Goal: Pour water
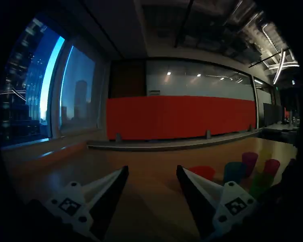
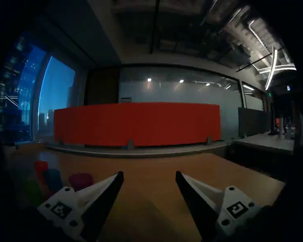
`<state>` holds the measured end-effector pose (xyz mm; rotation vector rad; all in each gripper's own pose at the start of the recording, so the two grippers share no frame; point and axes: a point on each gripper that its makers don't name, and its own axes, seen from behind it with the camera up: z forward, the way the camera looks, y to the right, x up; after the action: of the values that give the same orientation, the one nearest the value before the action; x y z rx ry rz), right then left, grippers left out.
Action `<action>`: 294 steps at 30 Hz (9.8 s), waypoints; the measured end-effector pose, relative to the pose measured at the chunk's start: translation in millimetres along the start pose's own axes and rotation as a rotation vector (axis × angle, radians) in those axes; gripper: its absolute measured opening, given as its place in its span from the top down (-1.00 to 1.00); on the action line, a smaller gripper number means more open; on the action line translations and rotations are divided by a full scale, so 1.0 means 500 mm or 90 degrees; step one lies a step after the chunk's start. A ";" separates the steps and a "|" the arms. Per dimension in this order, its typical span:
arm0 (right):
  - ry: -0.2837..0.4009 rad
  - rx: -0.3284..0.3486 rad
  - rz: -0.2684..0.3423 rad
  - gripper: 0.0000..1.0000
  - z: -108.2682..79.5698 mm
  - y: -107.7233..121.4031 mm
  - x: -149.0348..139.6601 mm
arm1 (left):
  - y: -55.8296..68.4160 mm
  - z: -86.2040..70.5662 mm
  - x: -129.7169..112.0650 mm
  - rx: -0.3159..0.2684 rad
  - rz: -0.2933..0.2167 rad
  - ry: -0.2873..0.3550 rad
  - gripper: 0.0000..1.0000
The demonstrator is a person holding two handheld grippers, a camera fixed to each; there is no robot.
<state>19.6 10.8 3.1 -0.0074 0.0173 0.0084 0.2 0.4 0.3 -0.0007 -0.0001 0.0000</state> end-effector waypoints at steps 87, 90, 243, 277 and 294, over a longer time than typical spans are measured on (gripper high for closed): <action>-0.046 0.378 -0.016 -1.00 -0.024 -0.212 0.410 | 0.259 0.018 0.382 -0.434 -0.040 -0.035 -0.75; -0.048 0.393 -0.016 -0.99 -0.029 -0.219 0.410 | 0.264 0.014 0.374 -0.444 -0.031 -0.038 -0.75; -0.305 0.476 -0.169 -0.96 -0.004 -0.254 0.089 | 0.545 -0.113 -0.202 -0.704 0.185 -0.317 -0.75; -0.317 0.484 -0.172 -0.95 0.004 -0.268 0.069 | 0.558 -0.098 -0.193 -0.706 0.186 -0.304 -0.74; -0.326 0.513 -0.184 -0.94 0.006 -0.333 0.049 | 0.492 -0.105 -0.172 -0.670 0.189 -0.296 -0.73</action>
<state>45.6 -155.6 7.2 0.7982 -0.4940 -0.2864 -85.9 246.3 -52.5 -1.0538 -0.4647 0.2971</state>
